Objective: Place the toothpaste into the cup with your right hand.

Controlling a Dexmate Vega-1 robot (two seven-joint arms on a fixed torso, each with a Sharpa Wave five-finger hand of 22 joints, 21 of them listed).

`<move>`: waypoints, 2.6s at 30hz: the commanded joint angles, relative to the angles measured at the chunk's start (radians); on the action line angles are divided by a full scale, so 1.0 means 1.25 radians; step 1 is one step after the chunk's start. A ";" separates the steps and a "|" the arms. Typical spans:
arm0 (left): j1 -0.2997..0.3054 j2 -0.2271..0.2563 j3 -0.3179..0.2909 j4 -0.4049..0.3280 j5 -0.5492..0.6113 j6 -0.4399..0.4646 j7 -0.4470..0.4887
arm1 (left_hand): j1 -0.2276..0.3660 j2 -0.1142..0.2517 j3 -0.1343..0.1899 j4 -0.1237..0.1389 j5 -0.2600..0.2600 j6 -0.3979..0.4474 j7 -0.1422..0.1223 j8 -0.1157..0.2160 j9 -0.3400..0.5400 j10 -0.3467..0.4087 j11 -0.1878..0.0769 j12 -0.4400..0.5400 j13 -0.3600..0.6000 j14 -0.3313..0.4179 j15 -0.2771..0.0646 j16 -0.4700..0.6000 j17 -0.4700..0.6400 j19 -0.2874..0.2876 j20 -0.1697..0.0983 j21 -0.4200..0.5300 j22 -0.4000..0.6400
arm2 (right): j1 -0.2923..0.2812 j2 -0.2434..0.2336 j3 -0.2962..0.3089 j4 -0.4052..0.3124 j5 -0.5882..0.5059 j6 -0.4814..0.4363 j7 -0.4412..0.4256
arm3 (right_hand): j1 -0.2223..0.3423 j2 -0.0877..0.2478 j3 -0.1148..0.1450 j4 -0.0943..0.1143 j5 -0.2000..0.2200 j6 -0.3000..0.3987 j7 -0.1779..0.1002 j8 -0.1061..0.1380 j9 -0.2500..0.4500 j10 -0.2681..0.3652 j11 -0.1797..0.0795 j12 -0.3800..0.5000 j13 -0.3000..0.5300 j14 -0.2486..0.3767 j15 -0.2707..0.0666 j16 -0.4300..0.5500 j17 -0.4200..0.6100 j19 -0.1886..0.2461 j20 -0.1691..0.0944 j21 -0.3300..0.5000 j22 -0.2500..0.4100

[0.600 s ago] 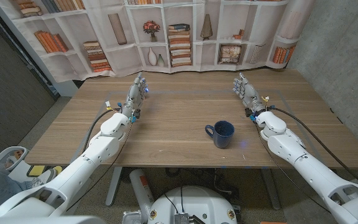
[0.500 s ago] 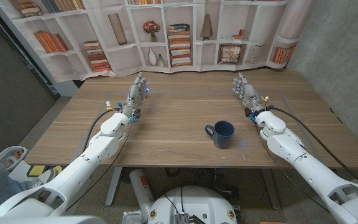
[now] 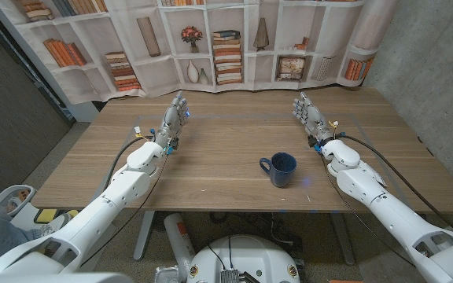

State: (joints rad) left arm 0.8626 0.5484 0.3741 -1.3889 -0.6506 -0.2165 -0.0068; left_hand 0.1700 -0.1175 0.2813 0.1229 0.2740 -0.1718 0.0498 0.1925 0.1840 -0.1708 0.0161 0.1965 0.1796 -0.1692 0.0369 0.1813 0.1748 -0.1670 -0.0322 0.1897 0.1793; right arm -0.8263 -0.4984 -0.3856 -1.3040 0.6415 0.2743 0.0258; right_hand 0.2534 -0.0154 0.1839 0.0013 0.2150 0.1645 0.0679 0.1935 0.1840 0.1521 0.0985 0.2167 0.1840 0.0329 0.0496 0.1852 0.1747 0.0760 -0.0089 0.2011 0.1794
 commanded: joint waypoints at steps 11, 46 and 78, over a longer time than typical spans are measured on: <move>0.021 0.019 -0.005 -0.045 0.011 0.007 0.020 | 0.011 0.004 0.001 -0.006 0.008 -0.129 0.009 0.005 0.001 -0.116 0.000 0.006 0.003 -0.127 0.000 0.005 0.004 -0.141 0.001 0.007 0.002 | -0.040 -0.021 0.028 -0.051 -0.004 0.026 -0.035 | 0.016 0.000 0.004 -0.012 0.002 0.021 -0.006 0.008 0.002 0.024 -0.010 0.008 0.001 0.019 -0.004 0.005 0.002 0.016 -0.003 0.005 0.002; -0.012 0.008 0.011 -0.007 0.027 0.009 0.008 | 0.024 0.016 0.000 -0.012 0.012 -0.115 0.005 0.007 0.001 -0.106 -0.006 0.008 0.003 -0.120 -0.007 0.006 0.003 -0.142 0.002 0.007 0.002 | -0.084 -0.094 0.056 -0.122 -0.016 -0.005 -0.050 | 0.040 0.010 0.011 -0.030 -0.001 0.038 0.003 0.008 0.002 0.061 -0.012 0.017 0.001 0.057 -0.008 0.009 0.002 0.049 -0.007 0.011 0.003; -0.069 -0.003 0.038 0.033 0.044 0.030 -0.025 | 0.033 0.023 -0.002 -0.015 0.014 -0.110 0.005 0.006 0.001 -0.103 -0.008 0.007 0.003 -0.120 -0.006 0.004 0.003 -0.146 0.005 0.006 0.002 | -0.198 -0.155 0.103 -0.210 -0.094 0.031 -0.143 | 0.069 0.013 0.017 -0.054 -0.003 0.068 -0.019 0.012 0.003 0.111 -0.029 0.025 -0.001 0.104 -0.040 0.010 0.001 0.093 -0.031 0.018 0.003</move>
State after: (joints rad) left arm 0.8019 0.5525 0.4064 -1.3632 -0.6046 -0.1889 -0.0202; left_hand 0.2008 -0.0866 0.2753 0.1085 0.2852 -0.1715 0.0608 0.1963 0.1816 -0.1705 0.0160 0.2033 0.1793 -0.1726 0.0337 0.1854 0.1744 -0.1723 -0.0267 0.1926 0.1790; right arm -1.0097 -0.6558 -0.2853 -1.5154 0.5672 0.2932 -0.1057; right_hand 0.3274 0.0001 0.2006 -0.0601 0.2150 0.2396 0.0427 0.2013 0.1837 0.2805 0.0594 0.2440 0.1814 0.1524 -0.0019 0.1929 0.1744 0.1817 -0.0359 0.2185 0.1791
